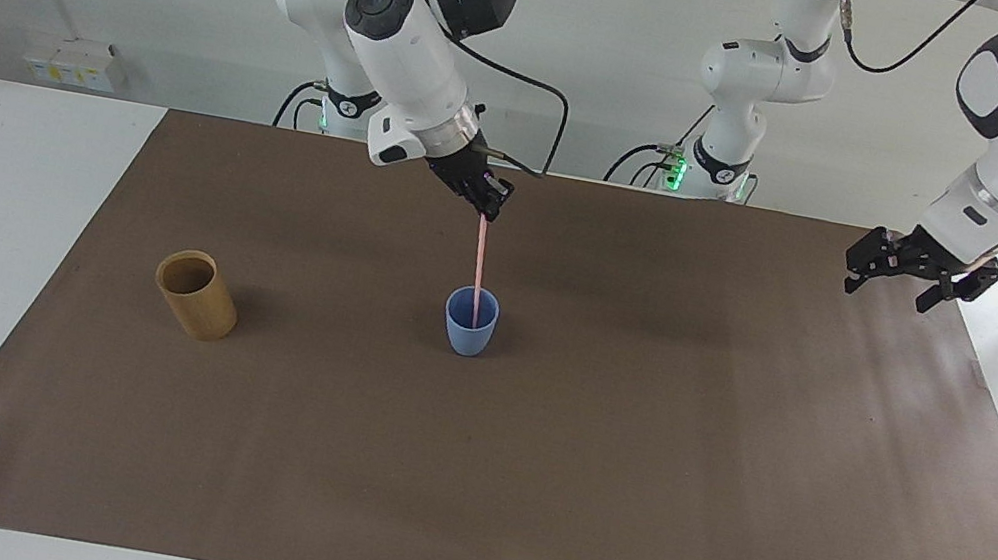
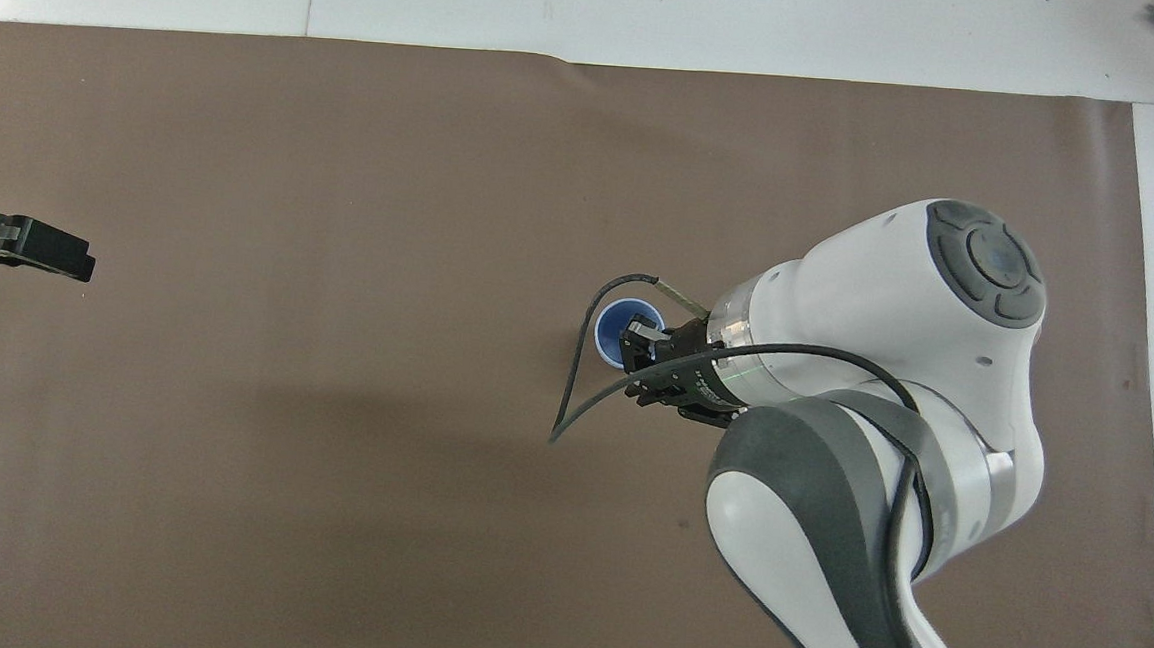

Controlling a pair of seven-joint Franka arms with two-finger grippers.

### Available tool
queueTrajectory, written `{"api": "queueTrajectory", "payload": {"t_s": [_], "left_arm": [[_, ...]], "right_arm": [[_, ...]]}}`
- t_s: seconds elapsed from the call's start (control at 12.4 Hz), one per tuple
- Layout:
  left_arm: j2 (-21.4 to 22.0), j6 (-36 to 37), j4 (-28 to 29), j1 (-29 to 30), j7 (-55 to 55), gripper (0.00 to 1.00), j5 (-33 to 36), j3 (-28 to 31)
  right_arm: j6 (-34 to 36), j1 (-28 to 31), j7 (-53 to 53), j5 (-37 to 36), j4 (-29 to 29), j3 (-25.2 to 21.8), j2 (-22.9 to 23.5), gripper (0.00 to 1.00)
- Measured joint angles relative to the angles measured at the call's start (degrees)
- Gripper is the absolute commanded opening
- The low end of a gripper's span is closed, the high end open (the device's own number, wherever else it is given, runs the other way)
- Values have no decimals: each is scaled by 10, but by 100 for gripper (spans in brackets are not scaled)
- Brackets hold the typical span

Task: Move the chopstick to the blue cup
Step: 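Lower the pink stick into the blue cup and open the right gripper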

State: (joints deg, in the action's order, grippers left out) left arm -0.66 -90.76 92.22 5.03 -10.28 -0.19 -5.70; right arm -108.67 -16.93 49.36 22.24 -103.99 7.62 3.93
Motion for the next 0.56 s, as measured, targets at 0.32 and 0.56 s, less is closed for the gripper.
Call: {"api": "queueTrajectory", "payload": {"t_s": [0.32, 0.56], "left_arm": [[26, 54, -37, 0, 0, 100, 0, -2], [25, 54, -37, 0, 19, 100, -5, -1]], "right_arm": [[-28, 1, -4, -34, 2, -2, 1, 100], [-31, 9, -36, -75, 24, -7, 2, 100]]}}
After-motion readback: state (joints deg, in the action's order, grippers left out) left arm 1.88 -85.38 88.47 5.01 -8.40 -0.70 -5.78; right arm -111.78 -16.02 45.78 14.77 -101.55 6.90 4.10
